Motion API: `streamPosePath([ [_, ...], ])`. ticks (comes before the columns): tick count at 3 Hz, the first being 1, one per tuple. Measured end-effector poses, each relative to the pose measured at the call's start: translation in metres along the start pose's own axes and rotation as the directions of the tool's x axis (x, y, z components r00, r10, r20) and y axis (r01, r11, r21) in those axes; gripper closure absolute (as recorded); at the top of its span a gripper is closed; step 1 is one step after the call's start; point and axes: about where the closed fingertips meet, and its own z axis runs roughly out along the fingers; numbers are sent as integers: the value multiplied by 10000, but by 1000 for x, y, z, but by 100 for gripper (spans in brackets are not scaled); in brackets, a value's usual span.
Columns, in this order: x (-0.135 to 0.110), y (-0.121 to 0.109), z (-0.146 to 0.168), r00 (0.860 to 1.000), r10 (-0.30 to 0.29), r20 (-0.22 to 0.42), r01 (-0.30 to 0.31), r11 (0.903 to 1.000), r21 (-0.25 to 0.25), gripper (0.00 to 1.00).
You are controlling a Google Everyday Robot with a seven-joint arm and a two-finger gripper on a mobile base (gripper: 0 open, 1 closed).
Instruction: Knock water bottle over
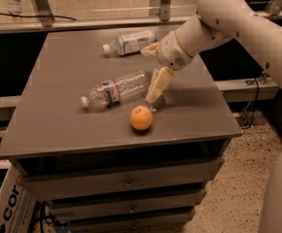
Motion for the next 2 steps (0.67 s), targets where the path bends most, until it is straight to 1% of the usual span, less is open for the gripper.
streamPosePath([
  [1, 18, -3, -15, 9769, 1197, 1771, -1284, 9910, 387, 0],
  [2, 33, -8, -32, 9043, 2081, 3727, -2492, 9663, 651, 0],
])
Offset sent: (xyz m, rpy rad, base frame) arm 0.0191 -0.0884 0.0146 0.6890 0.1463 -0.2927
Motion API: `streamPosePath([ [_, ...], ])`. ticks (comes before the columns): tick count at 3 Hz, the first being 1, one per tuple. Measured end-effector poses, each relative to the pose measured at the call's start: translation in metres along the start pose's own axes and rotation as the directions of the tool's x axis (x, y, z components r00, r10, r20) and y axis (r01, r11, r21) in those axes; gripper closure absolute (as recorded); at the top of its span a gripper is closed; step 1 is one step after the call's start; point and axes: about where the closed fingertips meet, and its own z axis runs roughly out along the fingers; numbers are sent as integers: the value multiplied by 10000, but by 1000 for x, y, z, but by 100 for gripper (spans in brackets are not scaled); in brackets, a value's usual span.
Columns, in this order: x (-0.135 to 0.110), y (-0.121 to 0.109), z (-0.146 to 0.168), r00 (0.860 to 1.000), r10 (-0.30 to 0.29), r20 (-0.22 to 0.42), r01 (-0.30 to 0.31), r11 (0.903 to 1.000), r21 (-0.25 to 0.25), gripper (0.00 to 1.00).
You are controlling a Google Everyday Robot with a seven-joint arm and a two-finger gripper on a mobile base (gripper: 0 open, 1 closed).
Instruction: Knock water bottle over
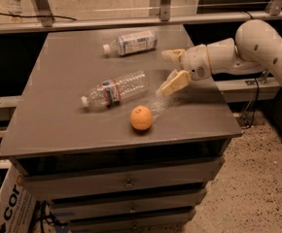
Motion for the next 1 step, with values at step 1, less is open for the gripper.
streamPosePath([
  [1, -4, 1, -4, 9993, 180, 321, -180, 9998, 14, 0],
])
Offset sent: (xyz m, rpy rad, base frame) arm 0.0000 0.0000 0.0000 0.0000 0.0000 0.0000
